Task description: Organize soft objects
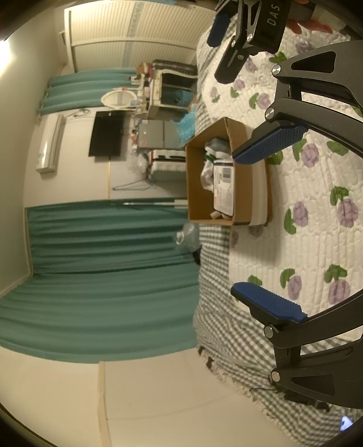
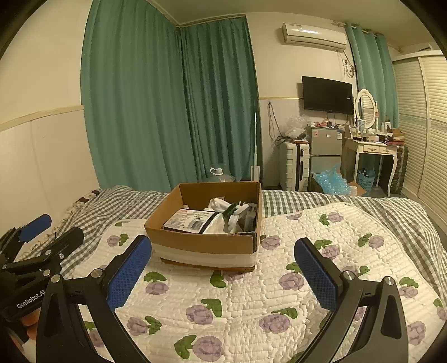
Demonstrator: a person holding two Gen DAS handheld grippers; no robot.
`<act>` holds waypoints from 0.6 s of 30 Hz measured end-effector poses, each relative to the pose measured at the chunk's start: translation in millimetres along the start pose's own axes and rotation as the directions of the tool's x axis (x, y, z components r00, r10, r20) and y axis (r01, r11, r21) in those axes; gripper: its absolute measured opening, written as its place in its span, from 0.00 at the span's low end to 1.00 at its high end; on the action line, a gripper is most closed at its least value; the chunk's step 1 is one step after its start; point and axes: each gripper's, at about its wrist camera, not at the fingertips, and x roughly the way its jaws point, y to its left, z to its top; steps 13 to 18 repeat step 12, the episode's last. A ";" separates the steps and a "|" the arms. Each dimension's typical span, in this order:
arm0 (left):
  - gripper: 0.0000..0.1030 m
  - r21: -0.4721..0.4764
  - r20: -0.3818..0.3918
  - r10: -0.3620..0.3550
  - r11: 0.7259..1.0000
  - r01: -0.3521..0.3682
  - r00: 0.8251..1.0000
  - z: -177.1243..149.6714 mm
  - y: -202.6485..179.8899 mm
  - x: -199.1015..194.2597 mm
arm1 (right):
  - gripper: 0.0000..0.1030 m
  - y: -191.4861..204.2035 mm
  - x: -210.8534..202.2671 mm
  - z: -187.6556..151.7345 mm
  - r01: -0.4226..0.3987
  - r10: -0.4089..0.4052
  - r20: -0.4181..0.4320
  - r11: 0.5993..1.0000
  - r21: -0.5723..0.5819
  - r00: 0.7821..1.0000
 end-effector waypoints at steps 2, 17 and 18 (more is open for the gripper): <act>0.85 0.003 0.001 0.001 1.000 -0.001 1.000 -0.1 -0.4 -0.3 | 1.00 0.1 0.3 -0.4 0.001 -0.001 0.000 1.000 -0.003 1.000; 0.85 0.003 0.006 -0.007 1.000 0.007 1.000 -0.6 1.0 0.7 | 1.00 -0.5 1.0 -1.5 0.001 -0.001 -0.003 1.000 -0.005 1.000; 0.85 0.003 0.006 -0.007 1.000 0.007 1.000 -0.6 1.0 0.7 | 1.00 -0.5 1.0 -1.5 0.001 -0.001 -0.003 1.000 -0.005 1.000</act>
